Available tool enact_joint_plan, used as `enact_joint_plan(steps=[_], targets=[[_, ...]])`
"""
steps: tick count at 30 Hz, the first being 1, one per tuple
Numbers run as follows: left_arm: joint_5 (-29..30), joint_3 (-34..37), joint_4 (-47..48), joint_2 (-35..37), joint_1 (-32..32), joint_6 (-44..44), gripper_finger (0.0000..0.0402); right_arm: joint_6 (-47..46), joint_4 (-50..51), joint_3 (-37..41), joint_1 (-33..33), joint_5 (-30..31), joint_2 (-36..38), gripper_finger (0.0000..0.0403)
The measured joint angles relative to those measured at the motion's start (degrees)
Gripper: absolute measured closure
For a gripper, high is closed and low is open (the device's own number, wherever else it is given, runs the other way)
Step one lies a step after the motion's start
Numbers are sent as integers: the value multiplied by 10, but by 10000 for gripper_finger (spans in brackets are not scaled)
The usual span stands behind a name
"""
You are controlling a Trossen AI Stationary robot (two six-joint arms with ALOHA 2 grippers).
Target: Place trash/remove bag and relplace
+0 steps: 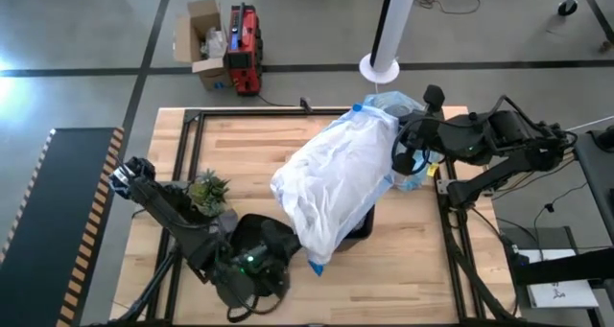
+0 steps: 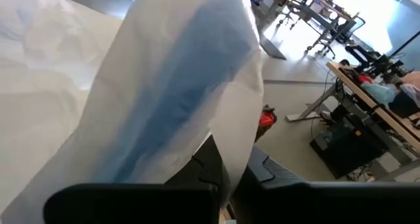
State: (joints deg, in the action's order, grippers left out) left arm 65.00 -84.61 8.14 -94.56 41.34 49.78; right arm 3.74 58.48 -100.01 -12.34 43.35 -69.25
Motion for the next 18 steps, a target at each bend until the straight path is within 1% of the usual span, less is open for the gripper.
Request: enact_joint_plan(steps=[3, 5, 7, 9, 11, 13, 14, 15, 16, 17, 18], targets=[[-36, 0, 0, 45, -9, -59, 398, 4, 0, 0, 0, 0, 3, 403], [-76, 0, 4, 87, -24, -127, 400, 8, 0, 0, 0, 0, 3, 403], [-137, 0, 28, 133, -47, -213, 400, 11, 0, 0, 0, -7, 3, 403], [-213, 0, 76, 179, -77, -315, 401, 22, 0, 0, 0, -23, 3, 403], [-327, 0, 142, 218, -113, -426, 400, 39, 0, 0, 0, -27, 3, 403], [-496, 0, 201, 248, -159, -527, 401, 58, 0, 0, 0, -24, 7, 403], [-590, 0, 220, 257, -183, -563, 401, 65, 0, 0, 0, -15, 9, 403], [-669, 0, 229, 262, -200, -590, 401, 73, -1, -1, 0, -6, 13, 403], [-720, 0, 233, 265, -209, -605, 401, 79, -1, -6, 1, 3, 17, 403], [-751, 0, 235, 268, -212, -611, 401, 84, -3, -12, 3, 9, 21, 403], [-764, 0, 234, 269, -211, -612, 401, 86, -4, -18, 4, 13, 26, 403]])
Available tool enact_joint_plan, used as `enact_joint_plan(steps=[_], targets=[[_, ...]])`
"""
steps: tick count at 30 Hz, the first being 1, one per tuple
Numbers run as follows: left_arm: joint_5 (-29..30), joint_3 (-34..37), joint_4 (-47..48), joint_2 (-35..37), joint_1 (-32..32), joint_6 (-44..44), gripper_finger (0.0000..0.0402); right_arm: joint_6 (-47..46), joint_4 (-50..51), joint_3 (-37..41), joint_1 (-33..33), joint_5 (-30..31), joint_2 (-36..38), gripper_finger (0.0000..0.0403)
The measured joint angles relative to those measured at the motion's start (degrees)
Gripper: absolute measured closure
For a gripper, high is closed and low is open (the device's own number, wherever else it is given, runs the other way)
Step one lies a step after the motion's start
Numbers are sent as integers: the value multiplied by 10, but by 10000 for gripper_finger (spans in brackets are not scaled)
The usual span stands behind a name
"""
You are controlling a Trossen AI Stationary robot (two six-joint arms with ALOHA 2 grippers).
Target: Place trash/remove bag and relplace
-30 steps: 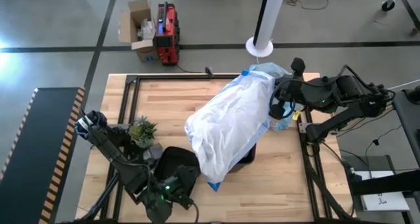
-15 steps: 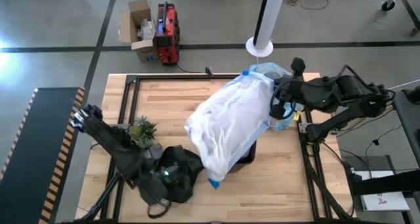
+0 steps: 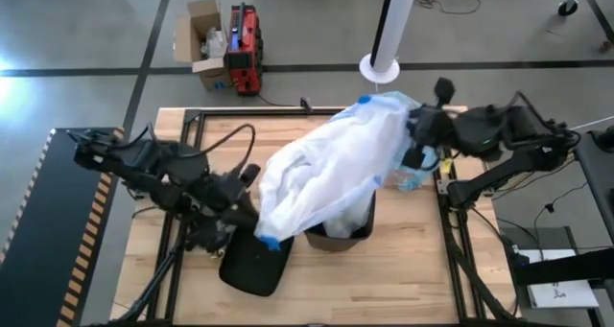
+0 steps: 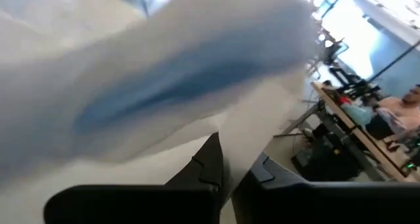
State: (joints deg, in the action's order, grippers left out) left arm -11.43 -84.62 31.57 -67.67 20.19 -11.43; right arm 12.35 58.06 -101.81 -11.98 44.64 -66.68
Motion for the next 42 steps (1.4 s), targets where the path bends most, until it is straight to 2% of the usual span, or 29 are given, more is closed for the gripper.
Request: enact_joint_plan(steps=[4, 6, 8, 11, 13, 18, 21, 25, 29, 33, 37, 42], targets=[[-15, 0, 35, 6, 0, 4, 401, -17, -1, -19, 0, 4, 23, 403], [11, 0, 51, 6, -1, 14, 401, -46, 1, -20, 0, -14, 36, 403], [36, 0, 49, 6, 0, 25, 401, -91, 12, -19, 0, -79, 47, 403], [35, 0, 35, 9, 0, 35, 401, -150, 53, -17, 0, -200, 49, 403], [32, 0, 30, 8, 0, 35, 401, -184, 82, -15, 0, -221, 42, 403], [30, 0, 47, 5, 0, 26, 402, -242, 185, -20, 0, -190, 25, 383], [36, 0, 59, 6, 0, 19, 402, -268, 240, -35, 0, -174, 23, 341], [49, 0, 57, 4, 0, 19, 402, -283, 284, -75, 0, -131, 15, 265], [50, 0, 57, -13, 0, 19, 402, -249, 276, -128, 0, -92, 17, 197], [50, 0, 41, -30, 0, 19, 402, -200, 212, -161, 0, -63, 18, 147], [50, 0, 36, -46, 0, 40, 402, -123, 125, -162, 0, -66, 16, 123], [59, 0, 45, -38, 2, 40, 401, -120, 141, -160, 0, -71, 11, 116]])
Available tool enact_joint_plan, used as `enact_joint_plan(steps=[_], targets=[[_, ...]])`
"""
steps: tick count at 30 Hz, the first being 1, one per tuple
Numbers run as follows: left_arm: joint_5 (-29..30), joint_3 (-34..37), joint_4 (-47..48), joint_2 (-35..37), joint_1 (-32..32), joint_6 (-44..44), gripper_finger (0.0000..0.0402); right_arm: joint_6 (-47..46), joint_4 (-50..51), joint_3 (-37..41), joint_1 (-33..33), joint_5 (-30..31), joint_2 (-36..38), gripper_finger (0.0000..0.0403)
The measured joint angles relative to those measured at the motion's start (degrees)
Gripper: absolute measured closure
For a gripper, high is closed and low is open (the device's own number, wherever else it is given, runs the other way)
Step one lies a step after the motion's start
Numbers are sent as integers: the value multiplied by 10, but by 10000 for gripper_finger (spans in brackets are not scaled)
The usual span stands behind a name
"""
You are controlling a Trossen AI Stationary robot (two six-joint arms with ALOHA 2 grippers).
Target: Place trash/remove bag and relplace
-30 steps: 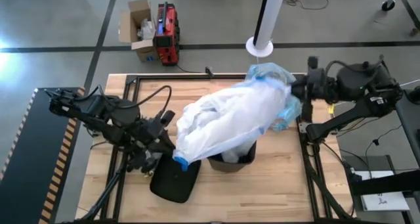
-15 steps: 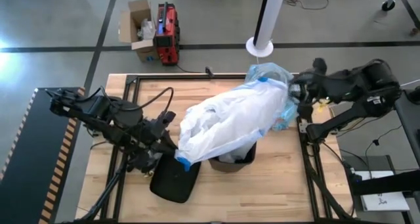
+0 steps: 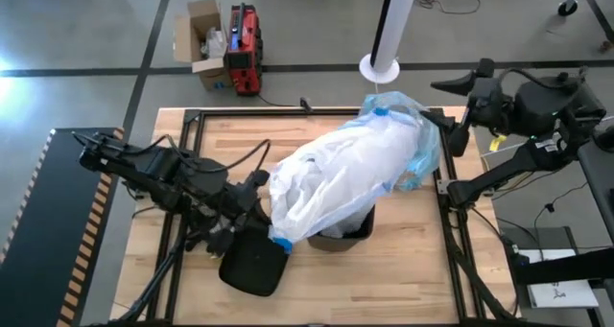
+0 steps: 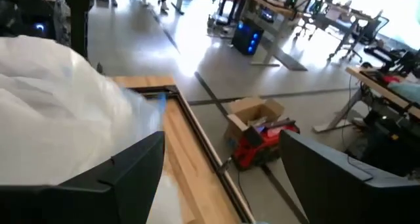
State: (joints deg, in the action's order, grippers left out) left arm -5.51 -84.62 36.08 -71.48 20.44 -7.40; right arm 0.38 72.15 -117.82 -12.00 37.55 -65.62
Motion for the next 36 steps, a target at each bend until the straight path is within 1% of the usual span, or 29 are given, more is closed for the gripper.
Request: enact_joint_plan(steps=[3, 5, 8, 11, 13, 17, 21, 23, 25, 28, 31, 36], targets=[[32, 0, 9, 5, 0, -4, 401, 7, -24, 2, -1, -26, -9, 120], [41, 0, 9, 4, 0, 0, 401, 14, -68, 4, -1, -78, -12, 124], [56, 0, 2, 2, 0, 22, 401, 44, -167, 17, -1, -167, -40, 133], [67, 0, -3, -2, 0, 41, 401, 76, -253, 38, -2, -242, -85, 143], [71, 0, -9, -4, 0, 50, 401, 100, -279, 50, -1, -287, -123, 151], [75, 0, -23, -6, 0, 61, 401, 153, -315, 57, -1, -306, -203, 167], [79, 0, -40, -6, 0, 84, 401, 171, -368, 56, -1, -374, -261, 180], [80, 0, -50, -4, 1, 96, 401, 176, -362, 56, -2, -373, -279, 185], [80, -1, -51, -1, 4, 114, 401, 170, -333, 57, 0, -357, -284, 190], [81, -21, -61, -1, 10, 149, 401, 139, -275, 56, 7, -342, -281, 197], [81, -40, -105, -2, 11, 196, 401, 97, -233, 64, 12, -340, -284, 202], [91, -59, -141, -6, 12, 257, 402, 64, -201, 71, 10, -340, -275, 202]])
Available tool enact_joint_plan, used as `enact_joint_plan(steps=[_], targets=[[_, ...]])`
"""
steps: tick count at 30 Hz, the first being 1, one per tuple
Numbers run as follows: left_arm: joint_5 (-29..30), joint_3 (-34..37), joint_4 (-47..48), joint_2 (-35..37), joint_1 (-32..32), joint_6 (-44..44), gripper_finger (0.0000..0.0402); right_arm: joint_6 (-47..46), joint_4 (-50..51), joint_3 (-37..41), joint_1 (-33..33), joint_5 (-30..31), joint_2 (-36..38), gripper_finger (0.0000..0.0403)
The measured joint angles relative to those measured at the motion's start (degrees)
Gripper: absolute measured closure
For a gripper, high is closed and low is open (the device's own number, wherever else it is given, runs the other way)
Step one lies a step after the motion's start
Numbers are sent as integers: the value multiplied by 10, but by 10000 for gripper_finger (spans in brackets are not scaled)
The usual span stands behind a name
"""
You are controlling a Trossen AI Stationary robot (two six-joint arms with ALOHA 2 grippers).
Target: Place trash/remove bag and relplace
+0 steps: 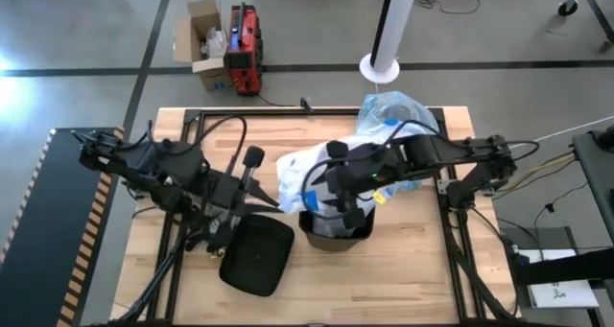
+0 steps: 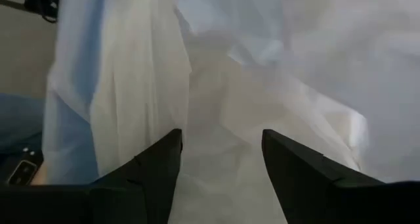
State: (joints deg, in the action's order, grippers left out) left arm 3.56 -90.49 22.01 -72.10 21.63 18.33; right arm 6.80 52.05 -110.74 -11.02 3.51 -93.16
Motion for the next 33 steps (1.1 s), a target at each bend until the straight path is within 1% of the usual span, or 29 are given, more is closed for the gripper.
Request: enact_joint_plan(steps=[4, 6, 8, 10, 11, 12, 15, 18, 22, 26, 29, 31, 33], targets=[[4, -3, 1, 0, 1, -5, 402, -19, 55, -25, -9, 6, 18, 203], [2, -2, 12, -3, 1, -14, 402, -17, 69, -44, -23, 26, 30, 204], [2, 0, 20, -13, 1, -15, 402, 5, 47, -56, -40, 68, 46, 203], [1, 2, 20, -27, 1, -9, 402, 27, -6, -58, -53, 115, 62, 202], [1, 2, 14, -34, 1, -5, 402, 36, -37, -55, -55, 129, 64, 202], [1, 2, 5, -40, 1, 2, 402, 45, -60, -53, -55, 134, 64, 202], [1, -1, -23, -59, 3, 33, 401, 56, -81, -48, -51, 139, 47, 203], [0, -17, -29, -74, 8, 53, 402, 55, -52, -38, -51, 136, 21, 202], [0, -55, -29, -82, 21, 79, 402, 38, -15, -27, -51, 136, 2, 202], [5, -91, -9, -81, 30, 101, 402, 21, 23, -22, -54, 134, -24, 202], [5, -104, -11, -78, 29, 104, 402, 31, 26, -24, -60, 137, -15, 198], [5, -111, -14, -75, 29, 115, 402, 35, 25, -30, -61, 158, -1, 194], [13, -116, -19, -74, 30, 127, 402, 39, 23, -34, -62, 197, 15, 189]])
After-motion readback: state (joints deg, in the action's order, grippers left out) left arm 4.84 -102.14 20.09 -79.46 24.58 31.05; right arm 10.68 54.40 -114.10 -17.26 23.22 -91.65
